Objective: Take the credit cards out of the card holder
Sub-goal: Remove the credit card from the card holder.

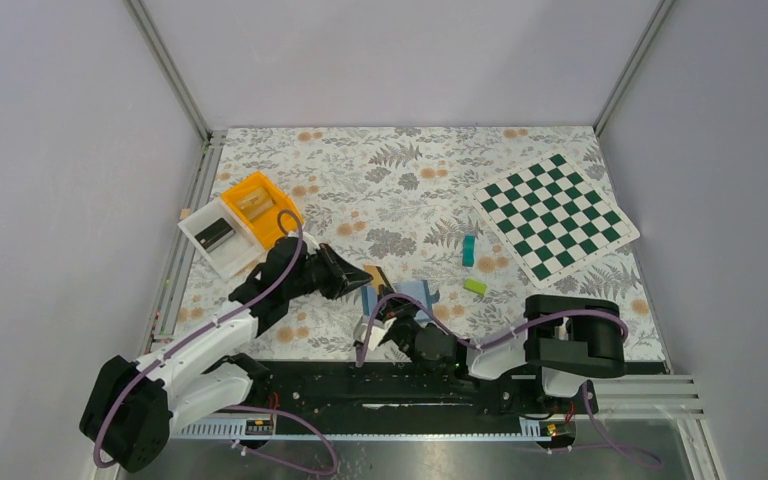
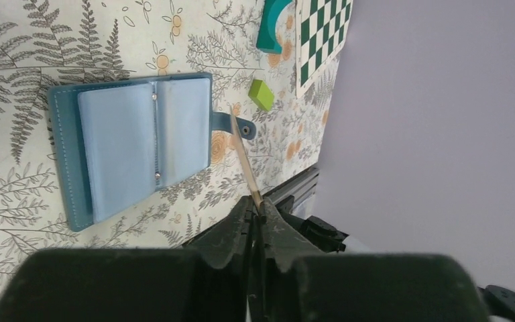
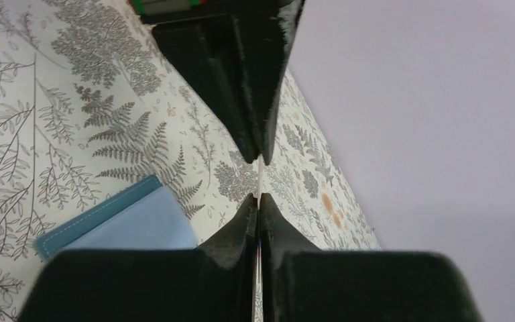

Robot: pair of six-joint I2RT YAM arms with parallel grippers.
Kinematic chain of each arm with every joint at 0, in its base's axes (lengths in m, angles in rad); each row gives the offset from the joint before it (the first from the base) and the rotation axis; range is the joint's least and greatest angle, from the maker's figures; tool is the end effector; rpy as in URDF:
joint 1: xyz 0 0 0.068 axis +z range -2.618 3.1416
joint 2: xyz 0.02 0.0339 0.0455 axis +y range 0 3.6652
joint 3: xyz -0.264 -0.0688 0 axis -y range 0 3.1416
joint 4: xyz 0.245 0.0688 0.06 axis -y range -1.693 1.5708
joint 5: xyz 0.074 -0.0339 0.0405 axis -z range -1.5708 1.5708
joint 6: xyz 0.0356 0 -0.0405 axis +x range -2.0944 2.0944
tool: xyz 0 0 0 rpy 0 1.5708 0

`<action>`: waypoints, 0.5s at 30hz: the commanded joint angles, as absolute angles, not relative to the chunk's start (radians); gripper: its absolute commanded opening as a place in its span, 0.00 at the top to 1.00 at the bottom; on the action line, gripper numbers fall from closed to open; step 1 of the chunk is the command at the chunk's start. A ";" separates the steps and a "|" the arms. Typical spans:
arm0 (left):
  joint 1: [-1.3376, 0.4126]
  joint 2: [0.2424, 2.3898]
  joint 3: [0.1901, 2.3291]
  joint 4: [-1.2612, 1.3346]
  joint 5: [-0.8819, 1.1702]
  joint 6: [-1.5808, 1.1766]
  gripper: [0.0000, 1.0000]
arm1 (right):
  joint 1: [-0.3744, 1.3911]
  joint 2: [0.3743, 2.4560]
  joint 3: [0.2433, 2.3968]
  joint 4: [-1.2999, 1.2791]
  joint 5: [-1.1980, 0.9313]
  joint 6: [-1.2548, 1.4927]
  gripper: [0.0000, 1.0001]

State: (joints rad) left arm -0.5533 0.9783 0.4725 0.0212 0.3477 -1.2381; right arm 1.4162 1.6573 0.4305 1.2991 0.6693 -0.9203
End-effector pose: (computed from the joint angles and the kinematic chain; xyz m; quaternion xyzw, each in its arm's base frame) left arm 0.1732 -0.1212 0.2162 -0.1989 0.8243 -0.4899 0.2025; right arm 0.0655 0.2768 0.1735 -0.4977 0.4733 -0.0471 0.7253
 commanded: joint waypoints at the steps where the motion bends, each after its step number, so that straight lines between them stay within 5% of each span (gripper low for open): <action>1: -0.551 0.942 0.510 0.031 0.333 -1.184 0.82 | 1.438 1.596 0.466 1.337 0.751 -0.829 1.00; 5: -0.543 0.942 0.627 -0.111 0.326 -0.973 0.44 | 1.423 1.356 0.486 0.879 0.640 -0.501 1.00; 9: -0.535 0.940 0.780 -0.282 0.269 -0.754 0.39 | 1.283 1.144 0.539 0.480 0.383 -0.070 1.00; 15: -0.497 0.821 0.733 -0.145 0.422 -0.631 0.42 | 1.053 1.009 0.498 0.377 0.065 0.217 1.00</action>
State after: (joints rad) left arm -0.5137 0.8940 0.7452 -0.2005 0.3466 -0.7757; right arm 1.1488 1.0481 0.5049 0.5705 0.3229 -0.0860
